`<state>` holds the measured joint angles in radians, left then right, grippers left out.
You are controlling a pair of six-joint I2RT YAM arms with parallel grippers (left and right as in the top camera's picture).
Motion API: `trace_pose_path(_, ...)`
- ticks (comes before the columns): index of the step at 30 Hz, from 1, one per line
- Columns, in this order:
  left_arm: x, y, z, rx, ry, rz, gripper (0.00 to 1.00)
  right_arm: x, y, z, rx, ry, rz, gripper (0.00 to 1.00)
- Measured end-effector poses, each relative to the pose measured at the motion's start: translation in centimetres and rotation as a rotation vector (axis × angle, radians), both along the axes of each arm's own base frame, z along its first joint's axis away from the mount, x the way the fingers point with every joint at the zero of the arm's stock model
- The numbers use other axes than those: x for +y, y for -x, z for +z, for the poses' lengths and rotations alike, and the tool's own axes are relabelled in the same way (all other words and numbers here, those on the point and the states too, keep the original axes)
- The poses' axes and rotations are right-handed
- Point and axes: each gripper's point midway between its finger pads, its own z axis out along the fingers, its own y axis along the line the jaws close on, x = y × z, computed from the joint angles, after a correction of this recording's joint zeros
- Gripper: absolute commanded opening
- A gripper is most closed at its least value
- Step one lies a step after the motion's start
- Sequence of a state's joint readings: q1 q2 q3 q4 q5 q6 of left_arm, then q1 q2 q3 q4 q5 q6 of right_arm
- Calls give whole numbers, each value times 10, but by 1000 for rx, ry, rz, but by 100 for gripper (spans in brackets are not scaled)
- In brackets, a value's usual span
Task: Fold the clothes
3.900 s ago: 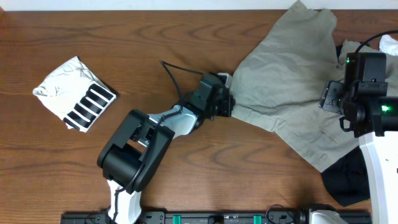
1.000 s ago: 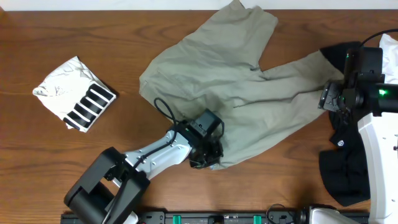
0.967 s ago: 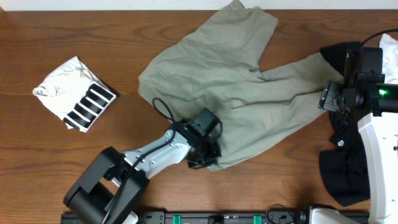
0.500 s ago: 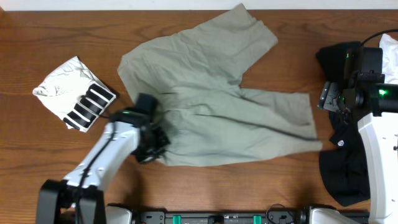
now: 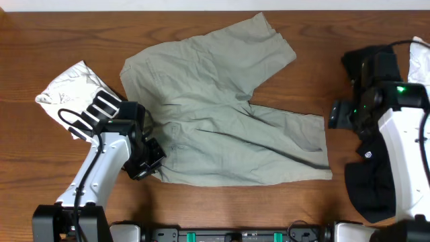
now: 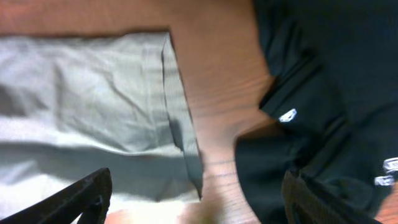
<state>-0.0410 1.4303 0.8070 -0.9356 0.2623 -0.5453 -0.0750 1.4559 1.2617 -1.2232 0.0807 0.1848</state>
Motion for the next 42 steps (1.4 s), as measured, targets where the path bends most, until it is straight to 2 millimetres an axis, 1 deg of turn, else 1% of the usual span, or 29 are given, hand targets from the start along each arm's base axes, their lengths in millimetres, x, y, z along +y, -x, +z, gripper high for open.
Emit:
trace_pose_path(4, 0, 0, 0, -1, 0, -4, 6, 7, 13, -30, 53, -36, 12, 86)
trace_pose_path(8, 0, 0, 0, -2, 0, -4, 6, 27, 38, -62, 140, -148, 21, 86)
trace_pose_path(11, 0, 0, 0, -2, 0, -4, 7, 40, 58, -77, 203, -222, 19, 86)
trace_pose_path(13, 0, 0, 0, -3, 0, -4, 7, 46, 67, -83, 234, -255, 17, 86)
trace_pose_path(17, 0, 0, 0, -3, 0, -4, 8, 52, 80, -89, 275, -290, 11, 86)
trace_pose_path(19, 0, 0, 0, -2, 0, -4, 8, 53, 83, -91, 284, -295, 10, 86)
trace_pose_path(22, 0, 0, 0, -1, 0, -4, 8, 53, 83, -91, 286, -296, 5, 85)
trace_pose_path(25, 0, 2, 0, 5, 0, -4, 8, 53, 85, -91, 291, -297, -8, 82)
trace_pose_path(35, 1, 18, 2, 75, -3, -4, 8, 55, 90, -90, 318, -308, -84, 82)
trace_pose_path(42, 1, 19, 2, 77, -3, -6, 8, 48, 93, -101, 319, -265, -140, 82)
